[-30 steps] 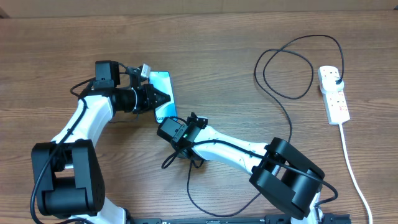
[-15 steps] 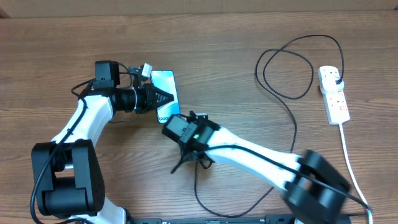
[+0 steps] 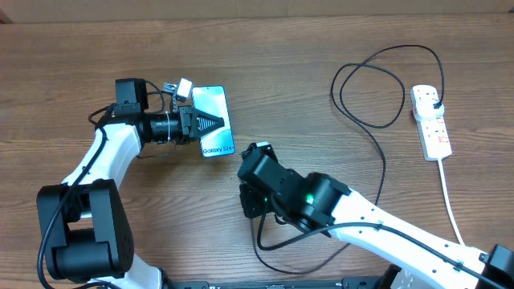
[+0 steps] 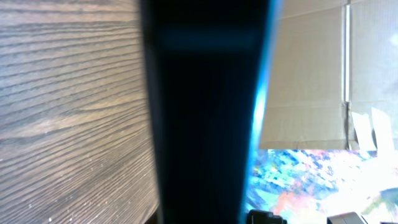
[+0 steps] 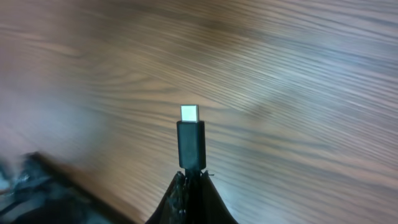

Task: Plug charger to phone and switch on socket
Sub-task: 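Carry the plug with the right gripper toward the phone's bottom edge, then align the plug tip under the phone's charging port with the right gripper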

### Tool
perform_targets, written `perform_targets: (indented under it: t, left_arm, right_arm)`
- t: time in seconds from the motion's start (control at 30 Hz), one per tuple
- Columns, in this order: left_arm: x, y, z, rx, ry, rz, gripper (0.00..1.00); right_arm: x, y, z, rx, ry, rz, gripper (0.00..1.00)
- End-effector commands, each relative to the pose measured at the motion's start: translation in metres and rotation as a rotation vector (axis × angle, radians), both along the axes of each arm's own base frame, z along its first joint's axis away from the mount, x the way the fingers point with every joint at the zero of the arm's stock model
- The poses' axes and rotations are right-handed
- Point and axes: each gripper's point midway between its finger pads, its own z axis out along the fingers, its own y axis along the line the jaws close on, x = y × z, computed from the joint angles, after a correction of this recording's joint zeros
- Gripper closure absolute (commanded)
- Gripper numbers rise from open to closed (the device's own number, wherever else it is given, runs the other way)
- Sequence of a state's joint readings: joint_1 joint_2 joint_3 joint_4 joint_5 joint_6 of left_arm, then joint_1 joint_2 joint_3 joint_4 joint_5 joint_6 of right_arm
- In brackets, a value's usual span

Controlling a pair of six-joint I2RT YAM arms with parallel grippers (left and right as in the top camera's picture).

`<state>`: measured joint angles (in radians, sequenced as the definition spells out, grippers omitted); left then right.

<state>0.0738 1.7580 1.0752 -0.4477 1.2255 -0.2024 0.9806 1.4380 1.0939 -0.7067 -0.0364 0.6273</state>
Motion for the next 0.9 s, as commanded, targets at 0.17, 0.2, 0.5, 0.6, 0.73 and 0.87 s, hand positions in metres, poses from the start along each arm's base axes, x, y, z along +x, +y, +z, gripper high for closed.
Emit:
perform_targets:
  t: [0.17, 0.2, 0.5, 0.6, 0.73, 0.87]
  left_arm:
    - [-0.010, -0.008, 0.023, -0.118, -0.030, -0.060, 0.95]
    - [-0.011, -0.008, 0.023, -0.121, -0.009, -0.056, 0.96]
    - [-0.018, -0.024, 0.019, -0.110, 0.025, -0.091, 0.96]
    - [-0.017, -0.026, 0.013, -0.073, 0.044, -0.079, 0.96]
    - [-0.015, -0.025, 0.009, -0.064, 0.102, -0.051, 0.96]
    - [-0.014, -0.025, 0.010, -0.065, 0.098, -0.049, 0.96]
  right_arm:
    - [-0.020, 0.029, -0.032, 0.239, 0.040, 0.114, 0.96]
    - [-0.018, 0.028, -0.033, 0.238, 0.030, 0.107, 0.96]
    - [0.005, 0.032, -0.022, 0.295, -0.009, -0.039, 0.96]
    - [0.013, 0.027, -0.023, 0.277, -0.039, -0.086, 0.96]
    - [0.019, 0.027, -0.020, 0.282, -0.069, -0.105, 0.96]
    - [0.027, 0.026, -0.017, 0.294, -0.086, -0.153, 0.96]
